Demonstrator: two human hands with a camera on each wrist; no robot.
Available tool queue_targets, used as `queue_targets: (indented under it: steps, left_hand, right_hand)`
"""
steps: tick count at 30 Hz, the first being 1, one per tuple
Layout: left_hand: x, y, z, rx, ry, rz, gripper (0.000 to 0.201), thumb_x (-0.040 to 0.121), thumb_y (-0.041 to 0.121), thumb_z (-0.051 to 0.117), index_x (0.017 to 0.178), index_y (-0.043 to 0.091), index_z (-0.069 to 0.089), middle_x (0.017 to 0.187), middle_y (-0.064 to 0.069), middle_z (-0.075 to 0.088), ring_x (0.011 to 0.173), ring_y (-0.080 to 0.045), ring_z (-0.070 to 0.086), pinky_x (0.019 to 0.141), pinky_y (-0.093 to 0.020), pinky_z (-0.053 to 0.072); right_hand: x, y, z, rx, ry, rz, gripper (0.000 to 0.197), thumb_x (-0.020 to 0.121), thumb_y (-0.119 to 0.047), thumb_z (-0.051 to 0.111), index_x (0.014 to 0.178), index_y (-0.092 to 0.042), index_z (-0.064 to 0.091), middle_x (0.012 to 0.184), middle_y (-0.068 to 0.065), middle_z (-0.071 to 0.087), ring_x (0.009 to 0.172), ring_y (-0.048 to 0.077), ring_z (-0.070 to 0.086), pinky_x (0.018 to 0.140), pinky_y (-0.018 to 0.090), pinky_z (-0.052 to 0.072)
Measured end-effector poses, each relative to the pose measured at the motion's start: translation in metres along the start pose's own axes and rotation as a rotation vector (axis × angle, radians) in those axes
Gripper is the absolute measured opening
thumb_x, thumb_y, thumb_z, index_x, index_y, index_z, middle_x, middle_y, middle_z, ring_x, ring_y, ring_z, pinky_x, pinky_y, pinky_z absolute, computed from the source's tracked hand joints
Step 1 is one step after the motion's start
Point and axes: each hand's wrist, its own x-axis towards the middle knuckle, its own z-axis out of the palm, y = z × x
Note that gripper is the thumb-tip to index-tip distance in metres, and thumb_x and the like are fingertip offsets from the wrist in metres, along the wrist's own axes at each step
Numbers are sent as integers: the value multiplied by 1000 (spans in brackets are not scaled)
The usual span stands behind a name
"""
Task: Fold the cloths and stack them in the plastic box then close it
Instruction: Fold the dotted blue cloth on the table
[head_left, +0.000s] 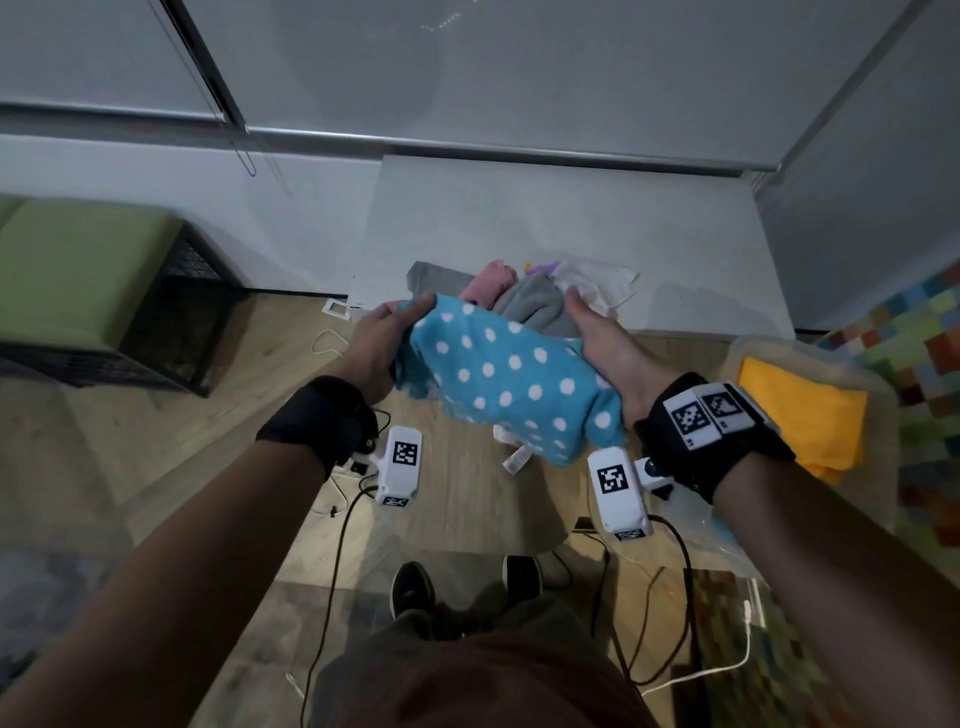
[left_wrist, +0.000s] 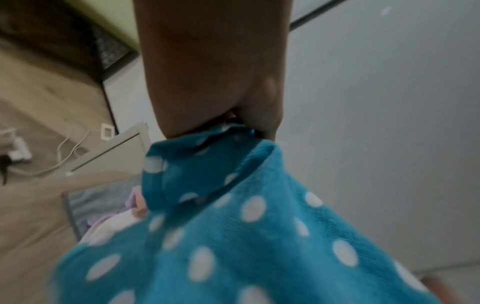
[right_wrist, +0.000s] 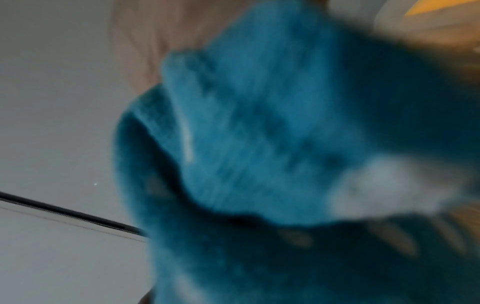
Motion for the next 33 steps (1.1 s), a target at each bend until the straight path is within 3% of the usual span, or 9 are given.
queue_targets:
  steps: [5, 8, 10, 13, 16, 19, 25, 29, 33]
  left_hand:
    - [3, 1, 3, 136, 72, 128, 34, 75, 37, 82, 90, 15, 60, 85, -11, 71, 76, -23, 66, 67, -32, 55]
    - [7, -4, 6, 246, 189, 184, 51, 75, 56, 76, 101, 15, 62, 90, -7, 71, 76, -19, 66, 66, -29, 54]
    - [7, -8, 7, 341, 220, 157, 79, 71, 79, 61, 114, 12, 59, 106, -4, 69, 90, -16, 67, 81, -33, 54]
    - [3, -20, 2, 264, 58, -109, 115, 61, 97, 41, 140, 13, 43, 136, -6, 55, 120, -24, 55, 99, -43, 44]
    - [-13, -32, 1, -22, -269, -419, 128, 55, 102, 31, 140, 8, 46, 136, -18, 56, 125, -35, 54, 107, -48, 40]
    - [-25, -40, 7, -214, -471, -515, 129, 59, 102, 22, 142, 6, 46, 141, -18, 52, 128, -36, 51, 105, -49, 40]
    - [-29, -34, 8, -303, -470, -493, 108, 75, 89, 37, 141, 4, 45, 140, -20, 53, 128, -38, 52, 104, -48, 43]
    - [-12, -34, -15, -430, -383, -463, 121, 63, 95, 43, 146, 8, 39, 145, -8, 45, 132, -28, 45, 109, -47, 40]
    - [-11, -39, -20, -246, -351, -570, 114, 48, 95, 53, 121, 7, 61, 117, -15, 60, 103, -29, 58, 96, -38, 45]
  right_hand:
    - [-11, -1, 2, -226, -319, 134, 52, 68, -34, 85, 110, -8, 69, 116, 16, 67, 94, 27, 67, 95, 42, 50]
    - [-5, 1, 11, -123, -283, 86, 45, 85, -29, 69, 123, -5, 64, 129, 19, 60, 106, 32, 61, 108, 50, 41]
    - [-5, 1, 18, -5, -279, 26, 41, 93, -31, 59, 125, -6, 62, 124, 18, 63, 107, 31, 62, 109, 48, 42]
    - [-3, 1, 21, 101, -246, -15, 42, 101, -37, 46, 126, -7, 61, 119, 16, 67, 106, 28, 65, 103, 43, 47]
    - [4, 2, 19, 195, -207, -43, 55, 101, -47, 42, 138, -7, 54, 128, 16, 63, 119, 30, 59, 109, 44, 41]
    - [8, 4, 17, 277, -171, -49, 63, 100, -56, 36, 138, -9, 55, 128, 15, 63, 121, 30, 58, 111, 45, 39]
    - [12, 4, 16, 224, -113, -68, 57, 97, -51, 49, 134, -9, 59, 129, 16, 64, 119, 32, 61, 104, 47, 46]
    - [14, 5, 7, 237, -55, -47, 41, 98, -36, 48, 119, -7, 66, 110, 15, 71, 95, 29, 70, 90, 39, 54]
    - [17, 9, 2, 304, -47, -69, 42, 98, -36, 46, 120, -5, 65, 110, 15, 68, 96, 29, 67, 94, 38, 51]
